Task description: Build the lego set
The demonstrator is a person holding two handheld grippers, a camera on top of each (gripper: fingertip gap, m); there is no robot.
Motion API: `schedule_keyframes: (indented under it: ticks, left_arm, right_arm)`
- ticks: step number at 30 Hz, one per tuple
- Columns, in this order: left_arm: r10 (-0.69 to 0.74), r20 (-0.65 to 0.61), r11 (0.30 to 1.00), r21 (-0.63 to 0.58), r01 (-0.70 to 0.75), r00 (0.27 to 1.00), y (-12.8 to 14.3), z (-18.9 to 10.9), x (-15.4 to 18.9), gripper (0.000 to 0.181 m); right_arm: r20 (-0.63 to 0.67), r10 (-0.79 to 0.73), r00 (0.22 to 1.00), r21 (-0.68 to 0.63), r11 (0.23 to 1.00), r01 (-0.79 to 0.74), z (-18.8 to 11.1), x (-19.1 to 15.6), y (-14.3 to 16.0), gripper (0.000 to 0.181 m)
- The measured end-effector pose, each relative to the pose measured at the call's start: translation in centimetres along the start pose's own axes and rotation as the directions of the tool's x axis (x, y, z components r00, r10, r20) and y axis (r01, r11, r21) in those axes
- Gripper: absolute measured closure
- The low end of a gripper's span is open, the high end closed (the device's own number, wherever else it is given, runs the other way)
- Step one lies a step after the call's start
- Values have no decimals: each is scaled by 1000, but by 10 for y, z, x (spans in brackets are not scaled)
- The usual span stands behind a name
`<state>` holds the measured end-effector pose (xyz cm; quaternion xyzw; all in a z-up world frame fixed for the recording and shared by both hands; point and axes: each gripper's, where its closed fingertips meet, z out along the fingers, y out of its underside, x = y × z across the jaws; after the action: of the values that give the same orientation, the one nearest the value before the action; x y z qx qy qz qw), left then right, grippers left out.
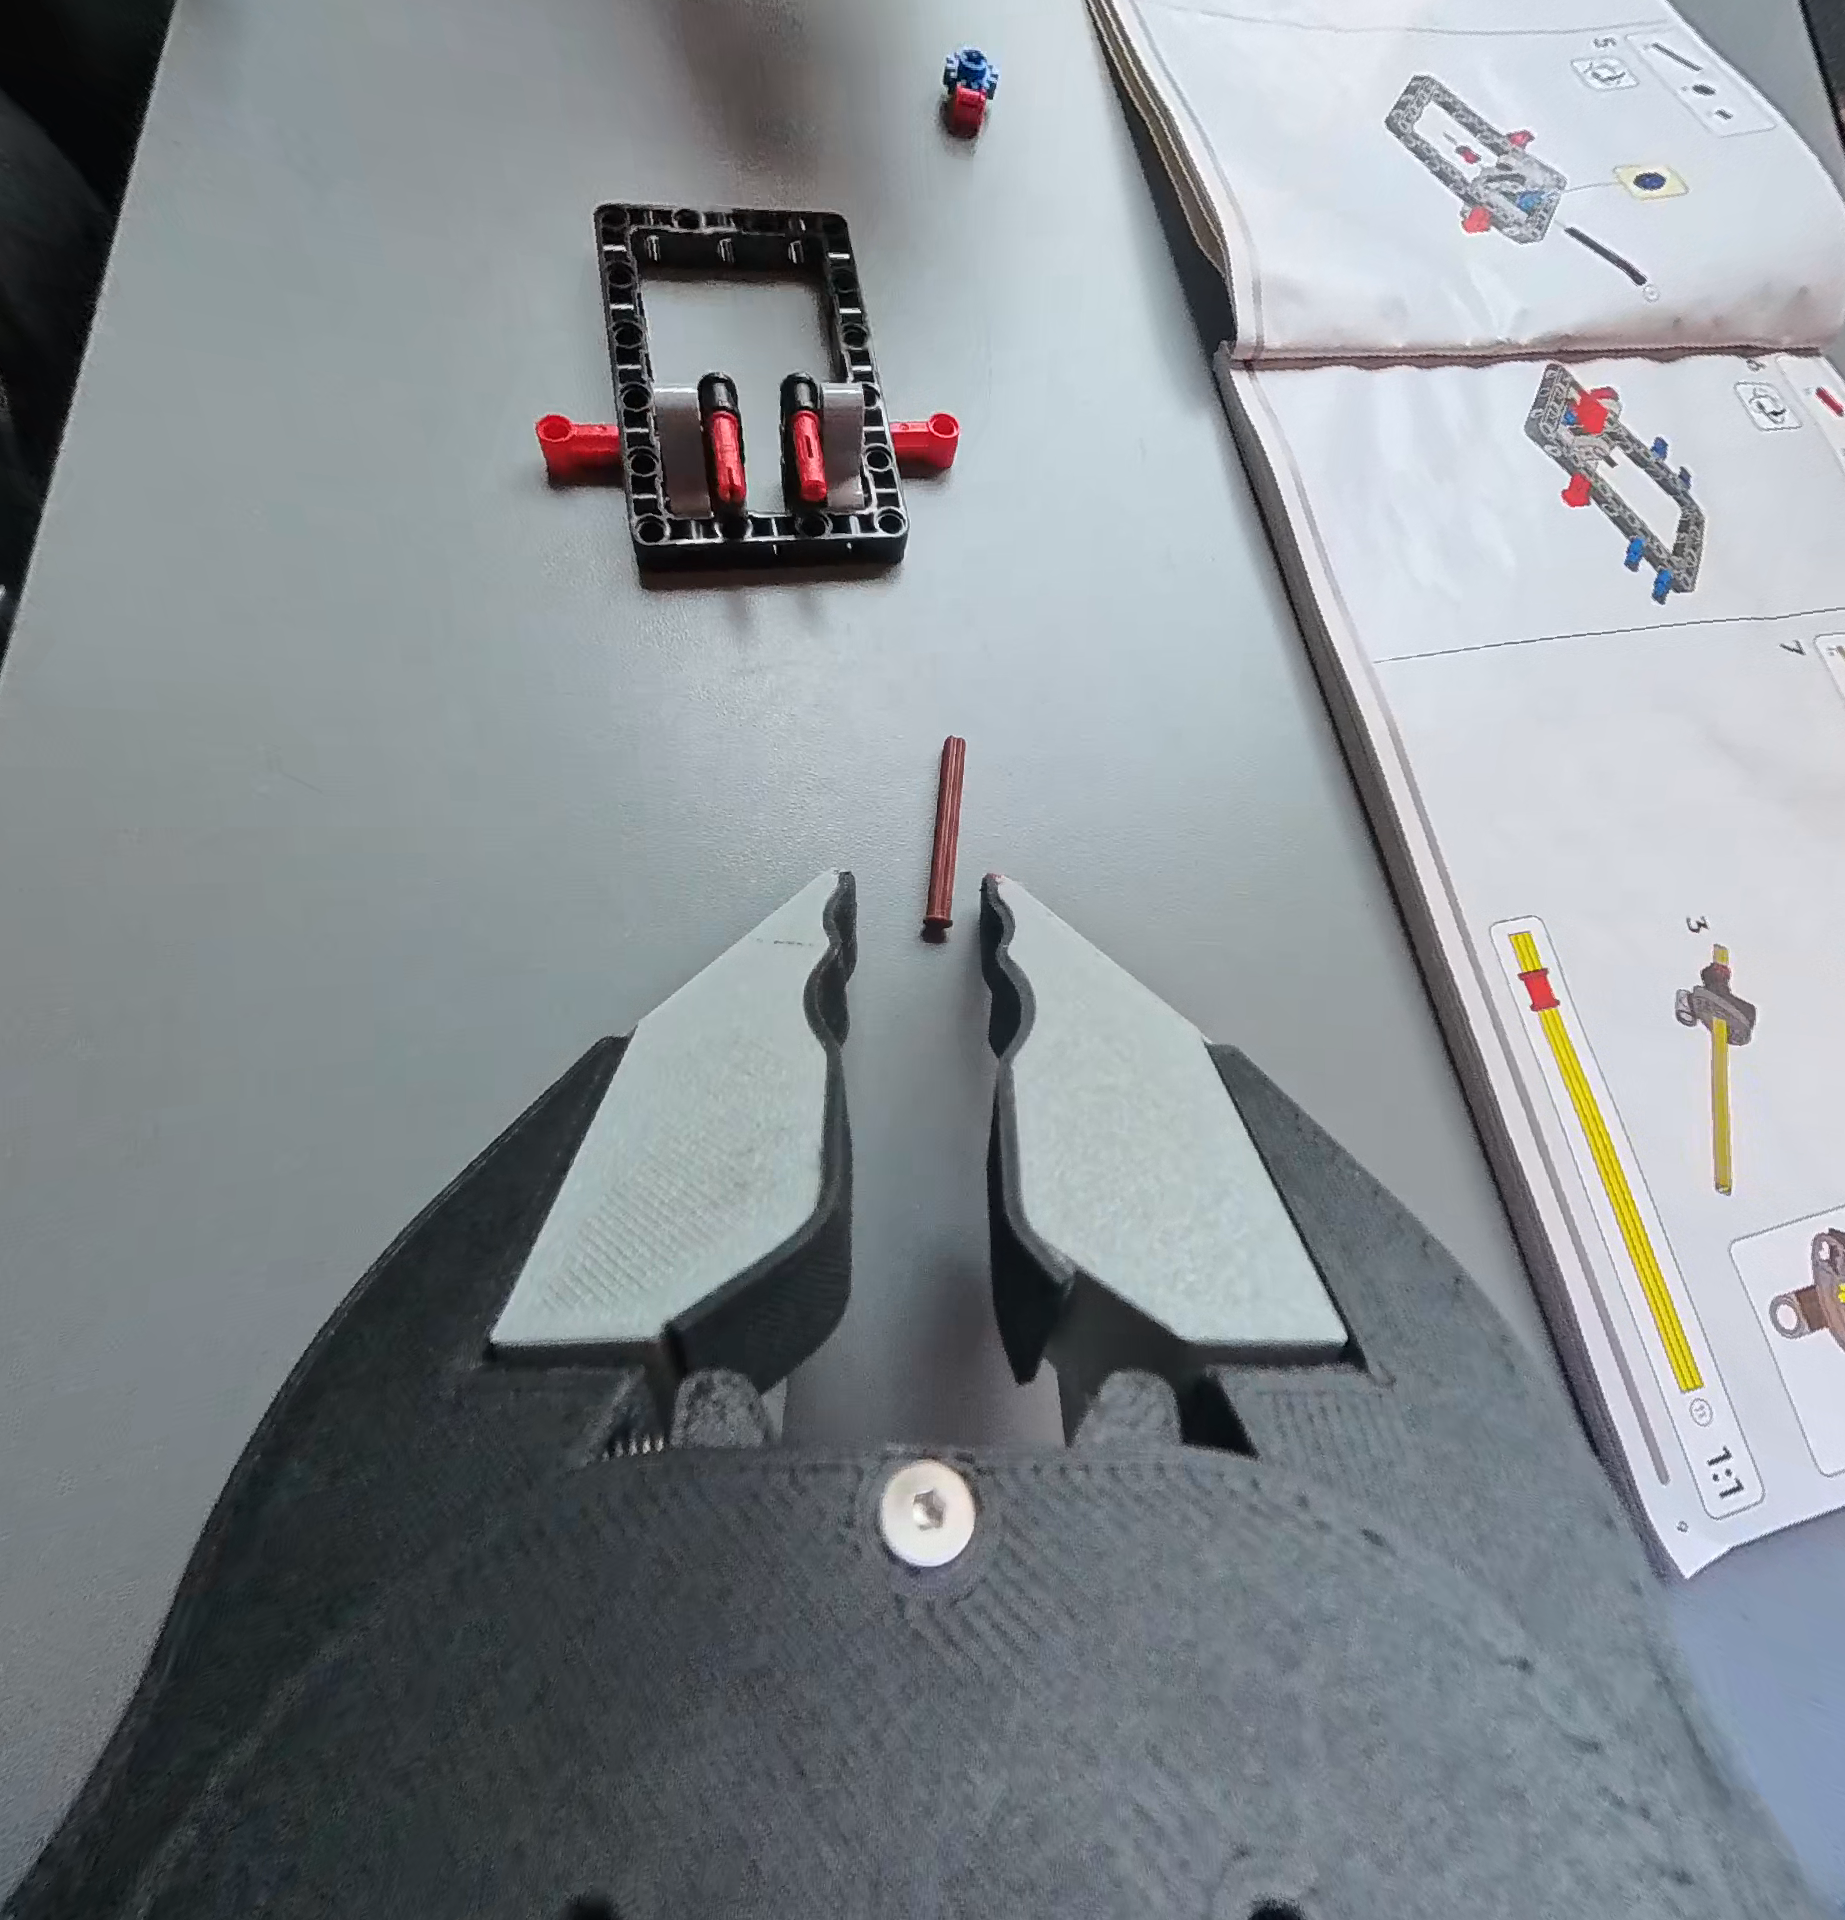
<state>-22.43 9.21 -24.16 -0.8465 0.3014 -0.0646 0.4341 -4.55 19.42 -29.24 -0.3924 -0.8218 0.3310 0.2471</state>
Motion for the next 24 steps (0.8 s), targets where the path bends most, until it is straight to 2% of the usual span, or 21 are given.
schedule_keyframes:
  ticks: [5, 12, 24]
  left_arm:
    - [-62, -41, 998, -12, 62, 997, 17, 6, 7, 147]
    - [-75, -52, 994, 71, 78, 996, 18, 11, 8, 147]
    - [-108, -89, 991, 69, 115, 990, 23, 8, 7, 145]
  right_arm:
    - [2, 0, 1000, -2, 1000, 0, 0, 0, 0, 161]
    - [37, 35, 999, -4, 999, -35, 1, -1, 1, 162]
    - [110, 78, 991, -4, 997, -78, 1, -4, 1, 166]
